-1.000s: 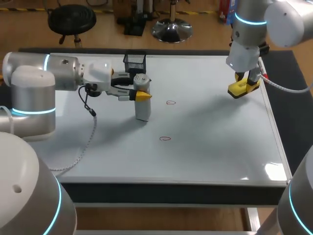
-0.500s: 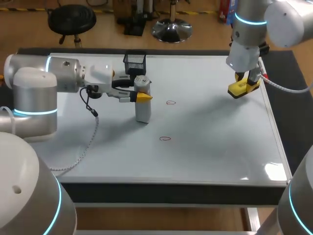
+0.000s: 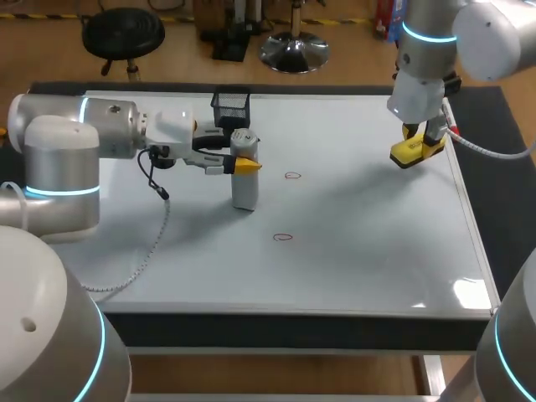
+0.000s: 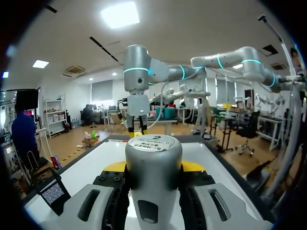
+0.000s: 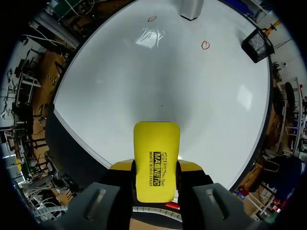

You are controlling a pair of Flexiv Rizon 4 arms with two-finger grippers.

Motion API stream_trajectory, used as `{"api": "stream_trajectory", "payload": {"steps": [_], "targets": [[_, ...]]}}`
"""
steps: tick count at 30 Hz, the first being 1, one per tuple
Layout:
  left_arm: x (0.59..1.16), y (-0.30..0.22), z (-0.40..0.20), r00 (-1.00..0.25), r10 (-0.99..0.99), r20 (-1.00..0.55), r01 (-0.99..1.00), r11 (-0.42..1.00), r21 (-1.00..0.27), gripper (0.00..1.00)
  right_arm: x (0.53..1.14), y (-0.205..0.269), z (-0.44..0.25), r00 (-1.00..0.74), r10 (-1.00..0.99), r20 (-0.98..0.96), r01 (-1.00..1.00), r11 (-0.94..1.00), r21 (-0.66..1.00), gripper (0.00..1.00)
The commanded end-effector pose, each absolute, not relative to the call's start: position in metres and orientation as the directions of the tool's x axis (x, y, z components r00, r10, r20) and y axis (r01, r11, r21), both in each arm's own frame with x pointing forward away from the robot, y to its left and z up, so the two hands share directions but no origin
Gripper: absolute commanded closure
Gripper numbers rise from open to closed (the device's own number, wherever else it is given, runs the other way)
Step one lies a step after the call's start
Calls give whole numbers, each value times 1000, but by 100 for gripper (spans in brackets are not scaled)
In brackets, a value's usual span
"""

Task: Pick up the inspection probe, press it on each red-marked spot on the whiteboard one by one, put down the probe, pick up the eraser, and wipe off all the red marks.

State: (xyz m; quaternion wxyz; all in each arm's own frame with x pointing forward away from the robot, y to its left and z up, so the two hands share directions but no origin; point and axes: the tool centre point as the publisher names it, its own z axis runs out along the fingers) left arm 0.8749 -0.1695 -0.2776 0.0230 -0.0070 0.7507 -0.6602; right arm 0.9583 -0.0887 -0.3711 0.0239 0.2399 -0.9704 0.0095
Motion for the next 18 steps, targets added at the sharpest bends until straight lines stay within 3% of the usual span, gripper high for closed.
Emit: {"api": "stream_trajectory", "payload": {"steps": [1, 18], "targets": [[876, -170, -278, -999, -42, -30, 24, 128, -991, 100, 959, -89, -370, -883, -467, 53, -468, 884, -9, 100], [877, -166, -271, -997, -63, -37, 30, 109, -994, 100, 959, -89, -370, -883, -467, 53, -468, 884, -9, 100]]}}
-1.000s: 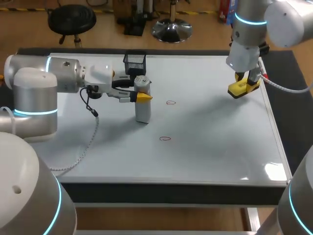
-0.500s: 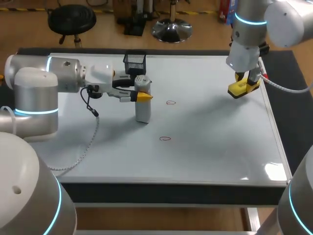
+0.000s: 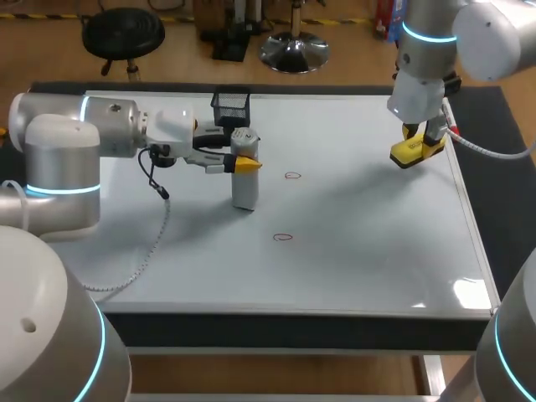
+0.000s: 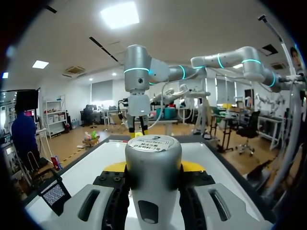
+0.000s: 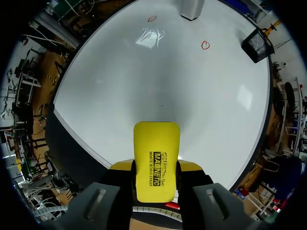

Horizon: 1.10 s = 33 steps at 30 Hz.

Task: Pick up the inspection probe, press it on each red-marked spot on the whiteboard one by one, put down the probe, pick up the eraser, and wipe off all the red marks.

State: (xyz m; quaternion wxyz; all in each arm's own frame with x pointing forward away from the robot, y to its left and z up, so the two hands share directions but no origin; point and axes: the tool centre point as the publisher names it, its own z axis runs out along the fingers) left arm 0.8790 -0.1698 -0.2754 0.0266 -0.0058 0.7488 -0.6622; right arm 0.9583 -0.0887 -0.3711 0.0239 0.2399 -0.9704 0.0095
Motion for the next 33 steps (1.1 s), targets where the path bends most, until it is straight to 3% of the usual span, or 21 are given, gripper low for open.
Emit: {"api": "stream_trajectory", "payload": {"steps": [1, 13, 33], "targets": [[877, -164, -270, -997, -70, -38, 30, 108, -994, 100, 959, -89, -370, -883, -467, 53, -468, 884, -9, 100], [880, -130, -248, -983, -181, -30, 14, 93, -996, 100, 959, -89, -370, -883, -467, 53, -468, 884, -9, 100], [862, -30, -226, -907, -419, -44, 12, 77, -997, 100, 959, -89, -370, -883, -467, 53, -468, 884, -9, 100]]}}
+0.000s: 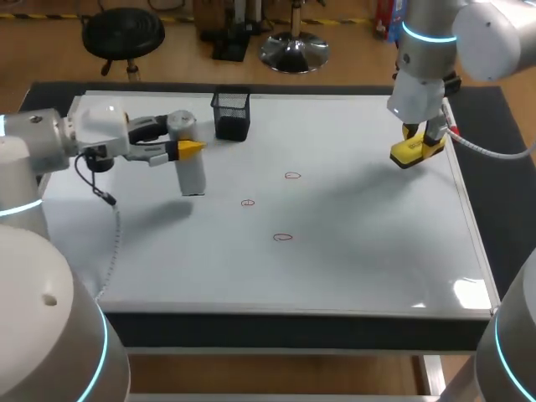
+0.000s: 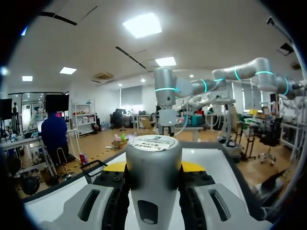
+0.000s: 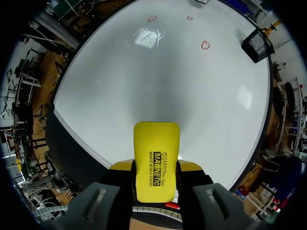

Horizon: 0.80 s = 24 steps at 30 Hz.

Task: Pick up the inspection probe, press it on each red-marked spot on the whiteboard one by one, put down the probe, pick up the eraser, and wipe off all the red marks.

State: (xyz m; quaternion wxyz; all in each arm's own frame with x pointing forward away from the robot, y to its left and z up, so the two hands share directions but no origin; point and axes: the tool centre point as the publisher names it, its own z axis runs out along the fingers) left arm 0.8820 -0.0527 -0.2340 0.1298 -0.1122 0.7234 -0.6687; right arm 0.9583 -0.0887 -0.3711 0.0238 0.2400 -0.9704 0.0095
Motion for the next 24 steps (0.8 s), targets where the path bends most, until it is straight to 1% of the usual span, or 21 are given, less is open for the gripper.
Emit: {"api": "stream_trajectory", "payload": {"steps": [1, 10, 24], "targets": [[860, -26, -225, -903, -426, -48, 14, 83, -996, 100, 959, -89, -370, -883, -467, 53, -468, 884, -9, 100], [838, 9, -216, -869, -489, -76, 31, 100, -995, 100, 959, -89, -370, -883, -467, 53, -468, 884, -9, 100], [825, 55, -219, -800, -594, -89, 17, 125, -992, 100, 959, -89, -370, -883, -467, 53, -468, 884, -9, 100]]}}
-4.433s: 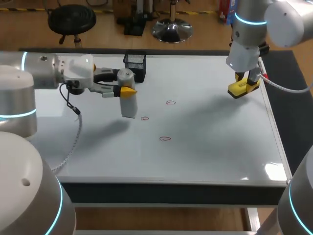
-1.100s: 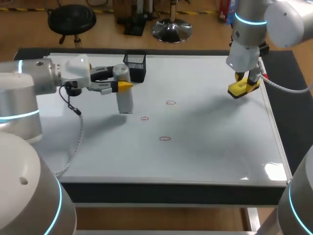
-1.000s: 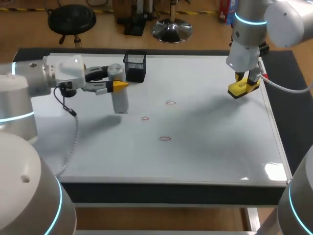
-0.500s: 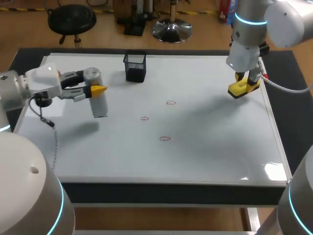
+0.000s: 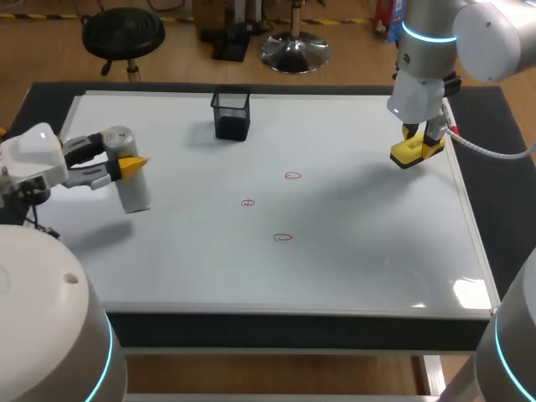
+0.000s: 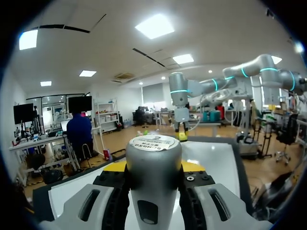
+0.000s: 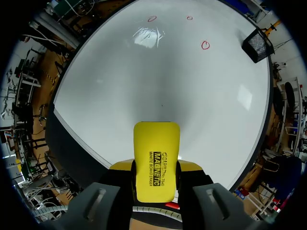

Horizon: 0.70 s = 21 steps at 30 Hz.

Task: Pick up the inspection probe, press it on each red-marked spot on the whiteboard one by one, put down the probe, pick up the eraser, and wipe off all the red marks.

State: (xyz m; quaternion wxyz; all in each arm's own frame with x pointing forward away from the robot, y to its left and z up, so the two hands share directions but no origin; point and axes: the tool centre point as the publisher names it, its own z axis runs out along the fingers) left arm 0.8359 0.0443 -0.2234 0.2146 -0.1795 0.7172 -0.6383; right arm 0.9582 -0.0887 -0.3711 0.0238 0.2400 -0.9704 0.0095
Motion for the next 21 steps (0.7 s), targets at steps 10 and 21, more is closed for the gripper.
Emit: {"api": "stream_trajectory", "payload": {"steps": [10, 21], "targets": [[822, 74, -222, -754, -652, -81, 10, 112, -994, 100, 959, -89, -370, -883, -467, 53, -468, 884, -9, 100], [825, 83, -223, -746, -662, -76, 10, 104, -995, 100, 959, -89, -370, -883, -467, 53, -468, 884, -9, 100]]}}
